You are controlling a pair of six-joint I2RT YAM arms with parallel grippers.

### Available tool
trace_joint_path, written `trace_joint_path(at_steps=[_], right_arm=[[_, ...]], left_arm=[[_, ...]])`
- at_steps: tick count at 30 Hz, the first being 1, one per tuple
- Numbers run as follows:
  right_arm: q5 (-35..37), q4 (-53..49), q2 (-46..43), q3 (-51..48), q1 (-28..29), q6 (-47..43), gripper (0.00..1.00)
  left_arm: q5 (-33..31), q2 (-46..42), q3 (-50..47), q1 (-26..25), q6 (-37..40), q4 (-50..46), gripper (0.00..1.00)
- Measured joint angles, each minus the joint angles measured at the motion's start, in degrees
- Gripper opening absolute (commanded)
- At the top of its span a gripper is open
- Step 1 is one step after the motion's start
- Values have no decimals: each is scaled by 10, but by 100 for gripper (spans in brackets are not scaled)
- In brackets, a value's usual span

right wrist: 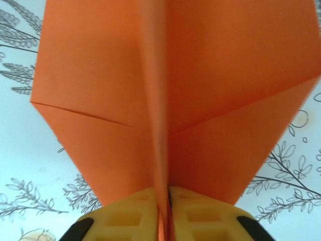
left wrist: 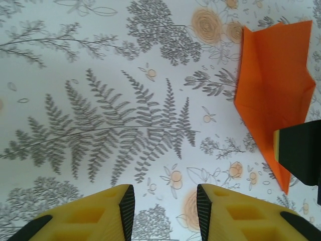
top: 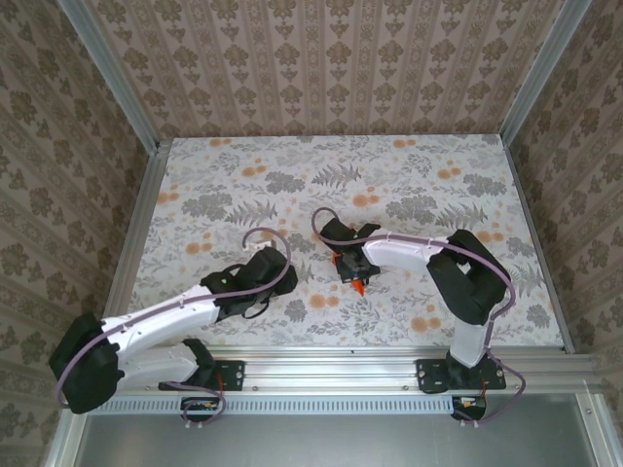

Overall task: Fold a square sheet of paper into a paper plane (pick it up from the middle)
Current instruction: Turn over the paper plane at the center of the table, then reset both arms

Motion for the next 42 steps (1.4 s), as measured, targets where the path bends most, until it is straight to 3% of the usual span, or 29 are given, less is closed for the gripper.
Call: trace_joint_path(at_steps=[3,8,17,22,26,36,39,42], right_arm=[[0,-2,7,6,0,8,22],[-1,-2,10,9,0,13,20],[-1,-4,17,17,0,21,25],[0,-11,5,21,0,20,43],[6,-32,-58,25,0,12,57],[69,-53,-248,38,0,-29,62],[124,-29,-334,5,0,-61,81],[196,25,-434,-67,-8,-104,100]], left_arm=[[-1,-23,-12,5,0,-6,42],[0,-49,-27,14,0,-9,42],[1,-53,-34,16,0,-15,43],[2,-51,-33,16,6,-19,42],[0,-51,-30,16,24,-30,42],[-37,-66,-4,19,67,-46,51],[-64,-70,1,21,81,-66,58],[-107,-75,10,27,105,-94,73]])
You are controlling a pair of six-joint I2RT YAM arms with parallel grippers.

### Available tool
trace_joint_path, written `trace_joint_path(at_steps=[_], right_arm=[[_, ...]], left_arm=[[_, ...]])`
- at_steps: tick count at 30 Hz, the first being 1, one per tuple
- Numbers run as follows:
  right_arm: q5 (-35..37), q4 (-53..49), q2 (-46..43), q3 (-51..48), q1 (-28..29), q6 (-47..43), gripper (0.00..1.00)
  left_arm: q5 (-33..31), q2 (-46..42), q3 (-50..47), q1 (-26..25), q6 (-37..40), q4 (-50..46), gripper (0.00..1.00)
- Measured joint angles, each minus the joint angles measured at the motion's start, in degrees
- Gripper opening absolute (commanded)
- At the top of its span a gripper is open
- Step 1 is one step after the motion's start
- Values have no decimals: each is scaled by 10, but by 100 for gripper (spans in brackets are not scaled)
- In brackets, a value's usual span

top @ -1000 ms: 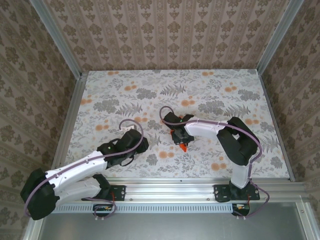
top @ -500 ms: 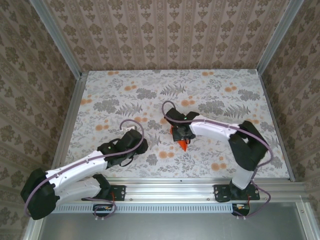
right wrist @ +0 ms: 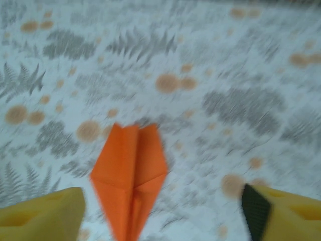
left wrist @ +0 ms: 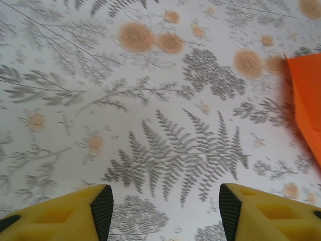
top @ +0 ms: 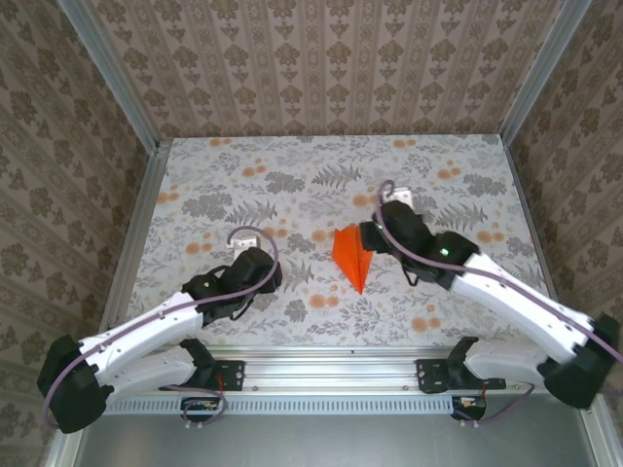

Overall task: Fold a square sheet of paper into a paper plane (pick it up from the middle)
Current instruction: Reset both arms

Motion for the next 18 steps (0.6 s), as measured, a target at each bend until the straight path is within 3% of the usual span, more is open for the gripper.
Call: trace_joint_path(at_steps=[3,6,10,14,18], right_arm=[[41,54,-78,-82,-47,-45,100],[51,111,-112,-155,-143,-80,100],[32,208,-83,-248,-249,-126,100],[-2,319,-4,-317,-296,-163,100],[-49,426,76,-346,-329,-166,100]], left_arm=[[-59,-6,18,11,30,-33,99],[-113,-20,30,47,57,-56,100],[-161,-47,32,143,88,-79,100],[-175,-78,23,251,134,-63,100],[-149,-88,-22,345,196,1,100]])
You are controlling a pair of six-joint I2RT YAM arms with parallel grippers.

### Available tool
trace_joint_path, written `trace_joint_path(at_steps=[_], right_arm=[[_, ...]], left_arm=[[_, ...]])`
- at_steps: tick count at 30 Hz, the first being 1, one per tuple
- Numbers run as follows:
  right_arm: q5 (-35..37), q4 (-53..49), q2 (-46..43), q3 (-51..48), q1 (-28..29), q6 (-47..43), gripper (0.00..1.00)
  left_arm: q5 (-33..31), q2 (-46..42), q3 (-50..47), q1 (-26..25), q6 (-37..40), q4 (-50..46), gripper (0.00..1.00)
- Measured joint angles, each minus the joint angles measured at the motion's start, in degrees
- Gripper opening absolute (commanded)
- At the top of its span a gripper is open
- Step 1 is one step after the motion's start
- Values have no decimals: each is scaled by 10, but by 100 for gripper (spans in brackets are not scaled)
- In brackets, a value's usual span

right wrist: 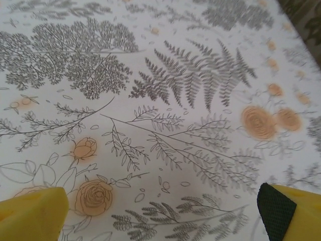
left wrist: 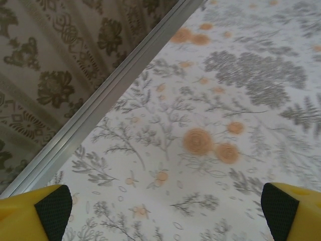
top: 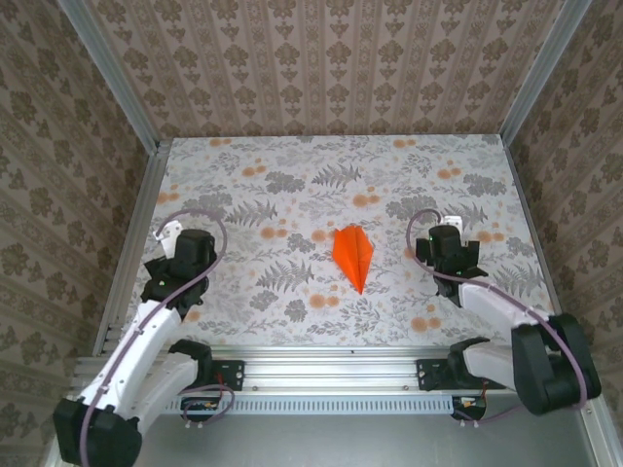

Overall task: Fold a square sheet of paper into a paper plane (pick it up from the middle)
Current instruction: Reset both arms

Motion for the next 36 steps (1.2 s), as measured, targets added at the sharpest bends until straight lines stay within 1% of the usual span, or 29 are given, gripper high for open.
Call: trace_joint_path(at_steps=[3,6,9,11,15,16,18,20,24,28,36], right_arm=[[-35,76,56,8,-18,-5,100],[-66,124,106,37,-25,-15,100],[-88,150,143,73,-29,-26,100],[-102,170,150,81,-33,-37,100],[-125,279,156,40,-44,-51,100],[-131,299,158,27,-50,-51,100],[-146,369,179,-8,-62,-55,100],[-159,381,193,-24,-65,-57,100],[-185,400,198,-25,-74,-56,100],[-189,419,198,-24,-77,-56,100],[-198,422,198,-24,-77,-56,100]], left_arm=[[23,24,-29,45,41,46,100],[47,53,-35,73,72,83,100],[57,75,-35,82,102,121,100],[62,84,-37,85,118,147,100],[77,107,-65,90,146,238,100],[83,116,-71,90,153,255,100],[95,145,-81,92,171,296,100],[106,169,-86,94,187,331,100],[137,204,-99,99,215,419,100],[169,248,-103,108,238,499,100],[249,309,-104,120,281,614,100]])
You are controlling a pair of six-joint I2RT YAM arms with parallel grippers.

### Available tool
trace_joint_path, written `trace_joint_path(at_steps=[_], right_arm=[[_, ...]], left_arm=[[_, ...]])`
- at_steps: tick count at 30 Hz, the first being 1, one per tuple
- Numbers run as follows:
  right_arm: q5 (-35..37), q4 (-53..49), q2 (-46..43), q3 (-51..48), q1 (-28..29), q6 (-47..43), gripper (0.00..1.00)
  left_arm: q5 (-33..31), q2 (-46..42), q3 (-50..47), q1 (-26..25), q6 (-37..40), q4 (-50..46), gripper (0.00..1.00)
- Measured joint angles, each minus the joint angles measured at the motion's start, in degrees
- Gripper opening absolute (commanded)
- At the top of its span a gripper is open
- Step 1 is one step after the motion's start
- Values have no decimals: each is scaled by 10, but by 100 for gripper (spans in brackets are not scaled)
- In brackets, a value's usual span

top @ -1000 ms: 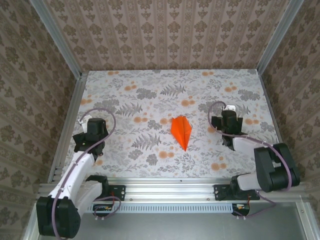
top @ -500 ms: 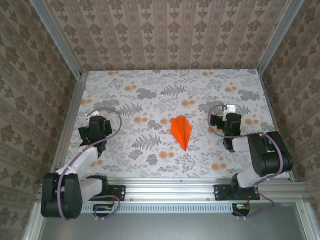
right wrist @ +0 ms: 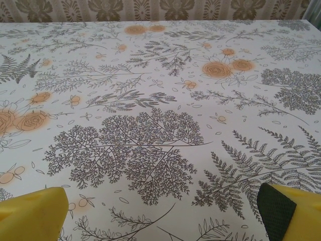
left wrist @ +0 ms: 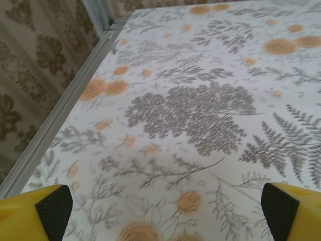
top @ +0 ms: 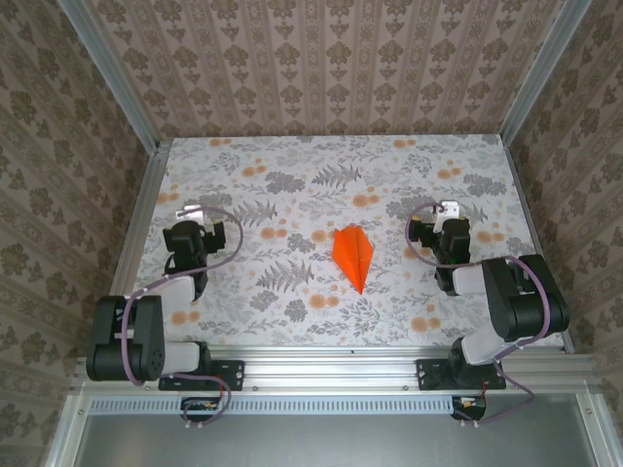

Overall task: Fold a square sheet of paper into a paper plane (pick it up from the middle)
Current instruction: Reset both arms

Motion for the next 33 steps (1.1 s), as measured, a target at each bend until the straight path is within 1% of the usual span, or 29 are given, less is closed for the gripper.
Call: trace_joint_path(at_steps=[5,8,13,33], right_arm=[[-1,0,0,0,0,0,100],[-2,0,0,0,0,0,100],[-2,0,0,0,0,0,100],[-2,0,0,0,0,0,100]], left_arm=[[48,83,0,3,18,83,100],[68,108,1,9,19,84,100],[78,108,5,24,19,90,100],[87,108,7,24,19,95,100]])
